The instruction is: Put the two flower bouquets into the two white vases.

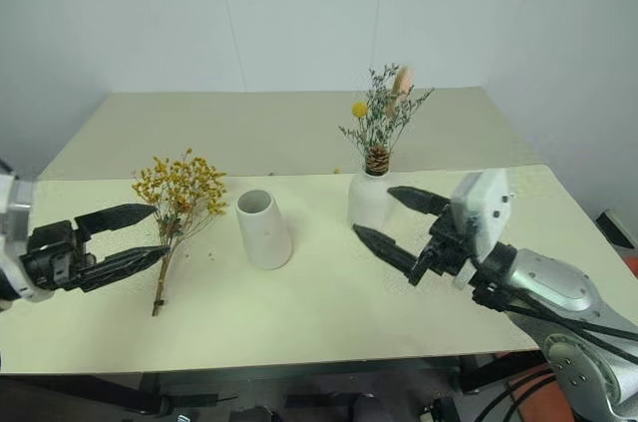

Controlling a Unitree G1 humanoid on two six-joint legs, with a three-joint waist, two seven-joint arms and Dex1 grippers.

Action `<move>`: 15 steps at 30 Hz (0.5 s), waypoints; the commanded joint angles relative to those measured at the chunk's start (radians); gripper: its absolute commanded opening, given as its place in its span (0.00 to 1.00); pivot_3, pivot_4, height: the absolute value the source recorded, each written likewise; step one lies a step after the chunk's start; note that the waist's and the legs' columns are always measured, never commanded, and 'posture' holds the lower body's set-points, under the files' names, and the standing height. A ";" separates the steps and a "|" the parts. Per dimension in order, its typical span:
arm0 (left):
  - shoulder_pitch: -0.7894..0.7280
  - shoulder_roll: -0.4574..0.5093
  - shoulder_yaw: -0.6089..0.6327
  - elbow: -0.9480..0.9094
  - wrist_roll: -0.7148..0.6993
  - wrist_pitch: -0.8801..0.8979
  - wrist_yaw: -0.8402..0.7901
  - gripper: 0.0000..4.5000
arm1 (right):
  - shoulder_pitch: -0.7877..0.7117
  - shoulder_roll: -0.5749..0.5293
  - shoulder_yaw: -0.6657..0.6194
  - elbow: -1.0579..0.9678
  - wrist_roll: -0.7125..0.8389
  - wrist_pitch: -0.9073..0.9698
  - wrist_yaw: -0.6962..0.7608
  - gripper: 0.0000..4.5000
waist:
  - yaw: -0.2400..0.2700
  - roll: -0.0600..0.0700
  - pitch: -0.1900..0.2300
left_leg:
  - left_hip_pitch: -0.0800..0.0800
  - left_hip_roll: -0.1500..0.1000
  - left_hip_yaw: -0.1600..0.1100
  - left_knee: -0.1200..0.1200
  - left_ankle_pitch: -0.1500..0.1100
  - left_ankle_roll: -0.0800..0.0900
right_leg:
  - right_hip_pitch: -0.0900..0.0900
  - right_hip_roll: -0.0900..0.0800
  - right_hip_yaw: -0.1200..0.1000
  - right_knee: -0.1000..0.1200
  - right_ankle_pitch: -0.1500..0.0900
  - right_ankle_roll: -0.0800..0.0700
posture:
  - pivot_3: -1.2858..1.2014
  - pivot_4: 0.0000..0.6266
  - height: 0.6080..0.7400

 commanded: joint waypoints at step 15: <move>-0.250 -0.082 -0.192 -0.110 0.042 0.484 0.856 1.00 | -0.116 -0.131 0.184 -0.009 -0.123 0.062 0.141 1.00 | 0.030 -0.005 -0.003 | -0.001 -0.001 -0.001 0.001 0.000 0.000 | 0.000 0.000 -0.001 0.000 0.002 -0.001 | 0.52 0.24 1.00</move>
